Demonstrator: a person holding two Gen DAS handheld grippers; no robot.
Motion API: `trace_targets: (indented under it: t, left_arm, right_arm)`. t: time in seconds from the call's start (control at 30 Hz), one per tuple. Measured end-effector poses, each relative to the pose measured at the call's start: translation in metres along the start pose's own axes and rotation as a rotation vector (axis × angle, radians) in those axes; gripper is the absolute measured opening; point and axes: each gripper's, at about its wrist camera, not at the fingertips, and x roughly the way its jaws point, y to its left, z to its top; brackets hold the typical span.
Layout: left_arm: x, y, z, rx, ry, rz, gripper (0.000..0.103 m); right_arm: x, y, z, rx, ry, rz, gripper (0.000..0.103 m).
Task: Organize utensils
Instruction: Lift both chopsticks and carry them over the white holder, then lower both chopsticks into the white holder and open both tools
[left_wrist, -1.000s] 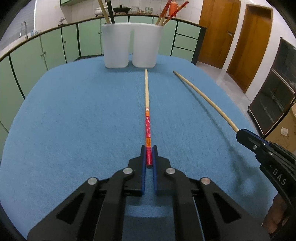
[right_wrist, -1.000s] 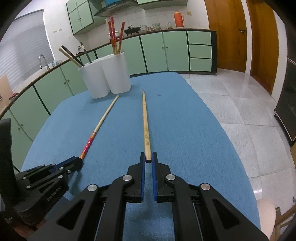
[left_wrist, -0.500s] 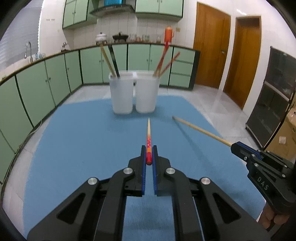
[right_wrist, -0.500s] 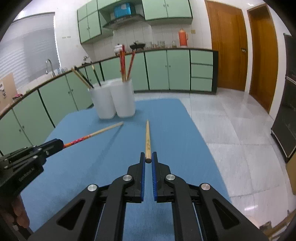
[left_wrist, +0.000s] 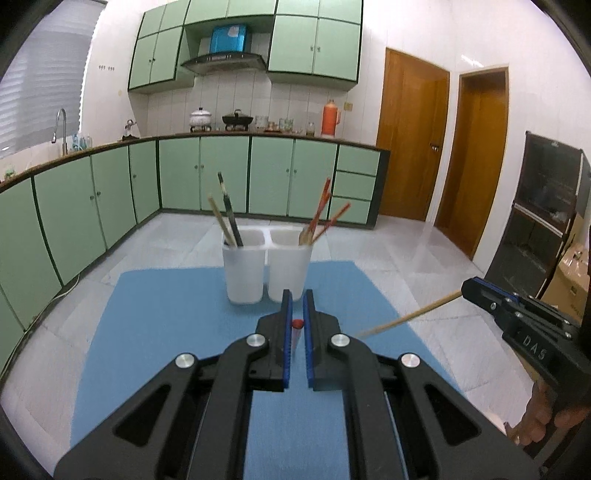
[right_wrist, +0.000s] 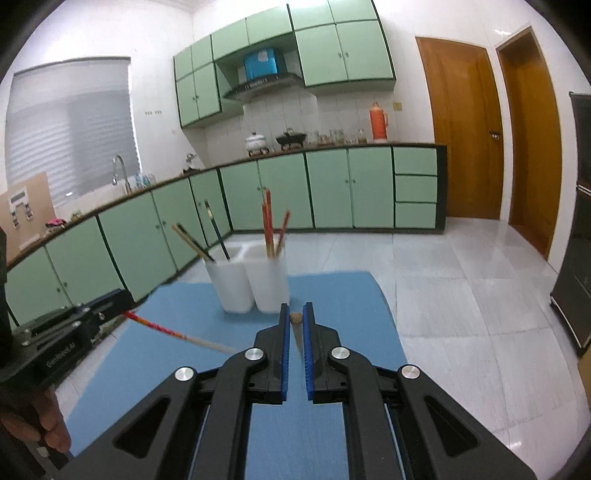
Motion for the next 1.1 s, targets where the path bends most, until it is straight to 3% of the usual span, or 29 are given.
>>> trace_targets:
  t: [0.33,0.73,1.1]
  left_arm:
    - [-0.006,0.002,0.041,0.005,-0.069,-0.033,0.005]
    - [-0.005,0.008,0.07,0.01,-0.148,-0.041,0.005]
    - [0.011,0.009,0.132,0.017,-0.263,-0.036,0.005]
  right_arm:
    - [0.005,0.003,0.05,0.011,0.008,0.104,0.007]
    - [0.009,0.028,0.089,-0.051,-0.044,0.156,0.007]
    - [0.022,0.047,0.137,-0.087,-0.113,0.182,0.007]
